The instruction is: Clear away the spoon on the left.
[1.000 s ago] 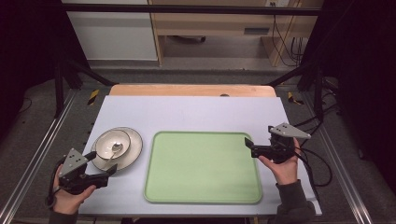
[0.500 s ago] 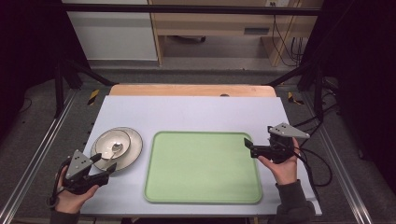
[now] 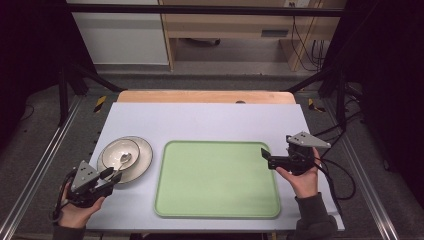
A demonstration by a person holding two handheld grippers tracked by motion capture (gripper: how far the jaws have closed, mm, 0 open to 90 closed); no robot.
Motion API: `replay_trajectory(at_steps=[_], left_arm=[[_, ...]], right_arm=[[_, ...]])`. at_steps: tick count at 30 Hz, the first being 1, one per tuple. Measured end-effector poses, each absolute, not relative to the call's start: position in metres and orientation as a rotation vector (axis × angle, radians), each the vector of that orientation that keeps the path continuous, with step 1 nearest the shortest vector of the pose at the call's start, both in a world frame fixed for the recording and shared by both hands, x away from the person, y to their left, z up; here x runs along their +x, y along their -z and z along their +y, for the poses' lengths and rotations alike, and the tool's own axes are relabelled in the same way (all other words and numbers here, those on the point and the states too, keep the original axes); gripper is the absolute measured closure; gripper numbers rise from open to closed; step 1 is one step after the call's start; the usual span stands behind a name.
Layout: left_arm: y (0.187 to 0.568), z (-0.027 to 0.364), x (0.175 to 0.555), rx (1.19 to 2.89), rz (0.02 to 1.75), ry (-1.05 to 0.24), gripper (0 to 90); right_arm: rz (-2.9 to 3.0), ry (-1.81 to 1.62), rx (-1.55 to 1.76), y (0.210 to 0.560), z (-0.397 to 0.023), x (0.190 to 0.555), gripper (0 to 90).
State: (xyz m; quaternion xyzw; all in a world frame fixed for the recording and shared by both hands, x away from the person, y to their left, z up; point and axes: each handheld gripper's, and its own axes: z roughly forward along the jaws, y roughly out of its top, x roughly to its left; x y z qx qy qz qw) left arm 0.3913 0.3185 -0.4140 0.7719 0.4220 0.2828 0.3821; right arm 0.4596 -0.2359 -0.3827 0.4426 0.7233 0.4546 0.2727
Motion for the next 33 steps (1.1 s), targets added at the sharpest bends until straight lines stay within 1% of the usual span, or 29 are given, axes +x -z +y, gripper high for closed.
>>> replay_trajectory(at_steps=[2, 7, 9, 19, 27, 28, 33], left_arm=[[0.4135, 0.3195, 0.3910, 1.964, 1.086, -0.726, 67.0], [0.4123, 0.3208, 0.3903, 1.950, 1.099, -0.737, 70.9], [0.4116, 0.3215, 0.3900, 1.944, 1.107, -0.742, 73.7], [0.4099, 0.3210, 0.3889, 1.942, 1.115, -0.760, 78.5], [0.4098, 0.3204, 0.3889, 1.949, 1.124, -0.763, 83.9], [0.4098, 0.3205, 0.3888, 1.949, 1.123, -0.762, 85.8], [0.4096, 0.3206, 0.3888, 1.953, 1.125, -0.762, 87.6]], right_arm=[[1.948, -1.219, 1.191, 0.3827, -0.2361, 0.4597, 2.9], [1.947, -1.220, 1.191, 0.3829, -0.2355, 0.4599, 2.9], [1.951, -1.216, 1.190, 0.3833, -0.2352, 0.4602, 3.0], [1.950, -1.219, 1.190, 0.3827, -0.2358, 0.4597, 3.0], [1.950, -1.221, 1.193, 0.3832, -0.2353, 0.4601, 3.0], [1.951, -1.221, 1.192, 0.3832, -0.2352, 0.4602, 3.0], [1.955, -1.214, 1.188, 0.3837, -0.2354, 0.4606, 3.0]])
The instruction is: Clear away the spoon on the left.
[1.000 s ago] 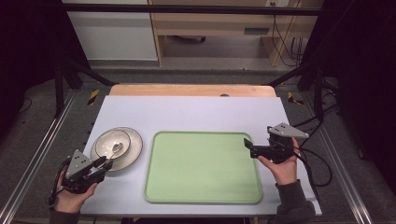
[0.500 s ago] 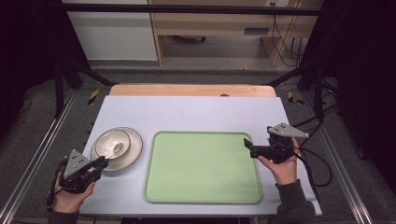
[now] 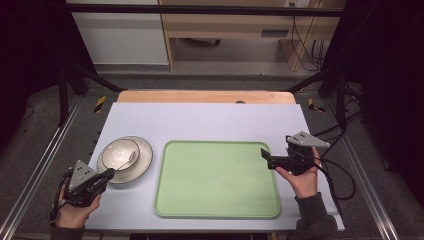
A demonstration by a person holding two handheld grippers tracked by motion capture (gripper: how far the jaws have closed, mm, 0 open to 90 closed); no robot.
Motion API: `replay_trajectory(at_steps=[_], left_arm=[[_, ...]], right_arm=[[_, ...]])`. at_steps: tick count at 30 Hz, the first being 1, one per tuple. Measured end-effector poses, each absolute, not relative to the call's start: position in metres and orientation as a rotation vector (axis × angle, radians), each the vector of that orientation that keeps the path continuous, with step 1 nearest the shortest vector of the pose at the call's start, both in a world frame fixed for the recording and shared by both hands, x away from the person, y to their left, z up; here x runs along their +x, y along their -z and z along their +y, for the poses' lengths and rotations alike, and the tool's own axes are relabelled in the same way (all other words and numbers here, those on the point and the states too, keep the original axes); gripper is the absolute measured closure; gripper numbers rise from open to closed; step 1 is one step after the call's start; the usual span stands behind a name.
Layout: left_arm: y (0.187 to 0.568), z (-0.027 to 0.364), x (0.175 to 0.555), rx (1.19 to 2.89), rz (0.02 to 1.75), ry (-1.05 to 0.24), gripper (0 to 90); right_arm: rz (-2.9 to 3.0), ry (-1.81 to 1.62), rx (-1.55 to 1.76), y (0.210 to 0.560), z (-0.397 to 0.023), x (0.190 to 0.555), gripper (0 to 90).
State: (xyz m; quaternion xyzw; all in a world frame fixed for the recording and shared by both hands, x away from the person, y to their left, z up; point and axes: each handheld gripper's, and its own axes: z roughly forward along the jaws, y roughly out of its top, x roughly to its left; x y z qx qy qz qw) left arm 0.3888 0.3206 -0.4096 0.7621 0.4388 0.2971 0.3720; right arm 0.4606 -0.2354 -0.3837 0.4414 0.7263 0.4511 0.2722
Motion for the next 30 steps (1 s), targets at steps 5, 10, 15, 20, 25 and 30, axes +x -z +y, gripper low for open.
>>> replay_trajectory(at_steps=[5, 10, 15, 20, 25, 30], left_arm=[[0.409, 0.322, 0.389, 1.954, 1.135, -0.758, 88.5], [0.409, 0.322, 0.389, 1.953, 1.137, -0.754, 88.7], [0.406, 0.323, 0.387, 1.940, 1.137, -0.760, 88.9], [0.403, 0.323, 0.386, 1.924, 1.134, -0.772, 89.0], [0.400, 0.322, 0.383, 1.902, 1.129, -0.792, 89.0], [0.396, 0.323, 0.381, 1.875, 1.125, -0.813, 89.0]], right_arm=[[1.959, -1.212, 1.190, 0.384, -0.235, 0.461, 3.0], [1.959, -1.212, 1.195, 0.384, -0.235, 0.461, 3.0], [1.961, -1.209, 1.193, 0.384, -0.235, 0.461, 3.0], [1.957, -1.211, 1.191, 0.384, -0.235, 0.461, 3.0], [1.955, -1.208, 1.188, 0.383, -0.236, 0.461, 3.1], [1.952, -1.214, 1.191, 0.383, -0.235, 0.460, 3.1]])
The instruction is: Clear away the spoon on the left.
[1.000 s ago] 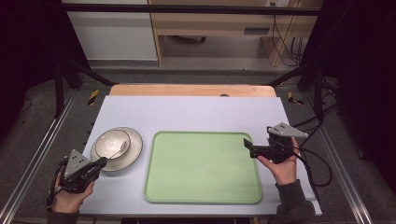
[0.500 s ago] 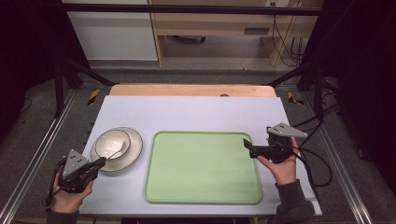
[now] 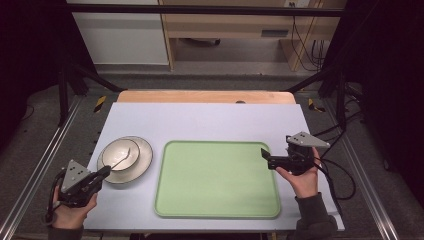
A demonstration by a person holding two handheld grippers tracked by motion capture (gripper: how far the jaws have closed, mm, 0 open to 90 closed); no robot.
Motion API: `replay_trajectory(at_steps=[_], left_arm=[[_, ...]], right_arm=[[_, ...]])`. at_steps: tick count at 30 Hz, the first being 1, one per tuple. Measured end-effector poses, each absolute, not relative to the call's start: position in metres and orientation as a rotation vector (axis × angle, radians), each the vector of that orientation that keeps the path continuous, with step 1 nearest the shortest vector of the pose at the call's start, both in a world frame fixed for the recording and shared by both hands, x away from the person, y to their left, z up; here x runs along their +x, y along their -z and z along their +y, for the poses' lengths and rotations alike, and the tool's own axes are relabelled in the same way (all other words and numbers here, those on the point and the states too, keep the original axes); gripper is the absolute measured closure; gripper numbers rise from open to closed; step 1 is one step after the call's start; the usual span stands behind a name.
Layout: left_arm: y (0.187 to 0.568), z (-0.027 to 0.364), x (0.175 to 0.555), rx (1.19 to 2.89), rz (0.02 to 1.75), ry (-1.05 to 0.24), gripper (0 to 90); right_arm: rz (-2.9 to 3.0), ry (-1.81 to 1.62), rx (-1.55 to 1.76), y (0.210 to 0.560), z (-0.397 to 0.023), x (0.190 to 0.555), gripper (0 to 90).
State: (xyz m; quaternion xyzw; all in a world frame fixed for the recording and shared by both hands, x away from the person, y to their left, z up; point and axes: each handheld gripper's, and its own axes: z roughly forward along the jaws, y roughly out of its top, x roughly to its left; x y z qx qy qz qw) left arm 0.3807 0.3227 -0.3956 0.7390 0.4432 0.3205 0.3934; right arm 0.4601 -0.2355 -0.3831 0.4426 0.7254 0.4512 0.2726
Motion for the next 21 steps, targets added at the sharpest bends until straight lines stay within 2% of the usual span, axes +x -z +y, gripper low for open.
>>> replay_trajectory(at_steps=[21], left_arm=[[0.380, 0.323, 0.369, 1.769, 1.089, -0.852, 89.0]], right_arm=[[1.951, -1.211, 1.192, 0.382, -0.237, 0.460, 3.0]])
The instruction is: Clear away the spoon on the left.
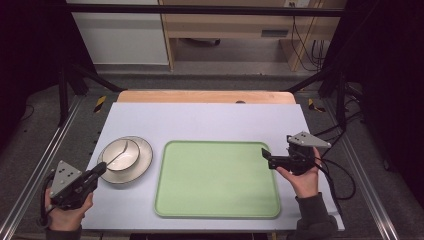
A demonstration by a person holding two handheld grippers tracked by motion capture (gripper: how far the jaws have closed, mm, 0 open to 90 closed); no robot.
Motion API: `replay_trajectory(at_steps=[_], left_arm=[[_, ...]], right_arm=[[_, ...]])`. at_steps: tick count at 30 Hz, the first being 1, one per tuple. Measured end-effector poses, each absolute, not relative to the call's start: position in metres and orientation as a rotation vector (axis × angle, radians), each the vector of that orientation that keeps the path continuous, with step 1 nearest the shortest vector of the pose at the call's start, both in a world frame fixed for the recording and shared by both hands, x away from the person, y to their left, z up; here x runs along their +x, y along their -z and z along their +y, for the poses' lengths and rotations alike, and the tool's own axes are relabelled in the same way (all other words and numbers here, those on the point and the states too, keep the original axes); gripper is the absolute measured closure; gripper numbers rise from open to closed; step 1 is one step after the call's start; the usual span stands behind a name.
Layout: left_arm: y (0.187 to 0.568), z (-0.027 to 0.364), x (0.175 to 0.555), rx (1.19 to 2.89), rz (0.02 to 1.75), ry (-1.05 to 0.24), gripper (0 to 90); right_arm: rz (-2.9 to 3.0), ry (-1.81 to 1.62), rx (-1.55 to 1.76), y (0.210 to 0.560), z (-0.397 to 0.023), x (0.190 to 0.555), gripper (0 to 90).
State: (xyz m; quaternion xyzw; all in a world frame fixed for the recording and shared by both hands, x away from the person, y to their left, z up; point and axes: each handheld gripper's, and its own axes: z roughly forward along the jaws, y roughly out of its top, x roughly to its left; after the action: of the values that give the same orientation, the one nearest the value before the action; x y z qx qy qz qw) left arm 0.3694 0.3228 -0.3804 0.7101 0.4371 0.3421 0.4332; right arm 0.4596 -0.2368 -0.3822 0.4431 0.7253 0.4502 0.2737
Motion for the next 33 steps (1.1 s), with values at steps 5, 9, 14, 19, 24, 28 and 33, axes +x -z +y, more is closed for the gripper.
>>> replay_trajectory(at_steps=[5, 9, 14, 19, 24, 28, 33], left_arm=[[0.378, 0.320, 0.367, 1.752, 1.071, -0.868, 89.0], [0.377, 0.318, 0.365, 1.746, 1.062, -0.875, 89.0], [0.376, 0.314, 0.365, 1.744, 1.054, -0.882, 89.0], [0.374, 0.309, 0.363, 1.743, 1.033, -0.889, 89.0], [0.372, 0.303, 0.363, 1.744, 1.017, -0.891, 89.0], [0.372, 0.299, 0.362, 1.742, 1.004, -0.889, 89.0], [0.371, 0.292, 0.362, 1.747, 0.983, -0.885, 89.0]], right_arm=[[1.951, -1.211, 1.193, 0.383, -0.236, 0.460, 3.0], [1.951, -1.210, 1.190, 0.383, -0.236, 0.460, 3.0], [1.955, -1.203, 1.191, 0.383, -0.236, 0.460, 2.9], [1.955, -1.204, 1.191, 0.383, -0.236, 0.460, 2.8], [1.958, -1.200, 1.183, 0.383, -0.236, 0.460, 2.7], [1.963, -1.195, 1.187, 0.384, -0.236, 0.461, 2.7], [1.963, -1.195, 1.187, 0.384, -0.236, 0.461, 2.7]])
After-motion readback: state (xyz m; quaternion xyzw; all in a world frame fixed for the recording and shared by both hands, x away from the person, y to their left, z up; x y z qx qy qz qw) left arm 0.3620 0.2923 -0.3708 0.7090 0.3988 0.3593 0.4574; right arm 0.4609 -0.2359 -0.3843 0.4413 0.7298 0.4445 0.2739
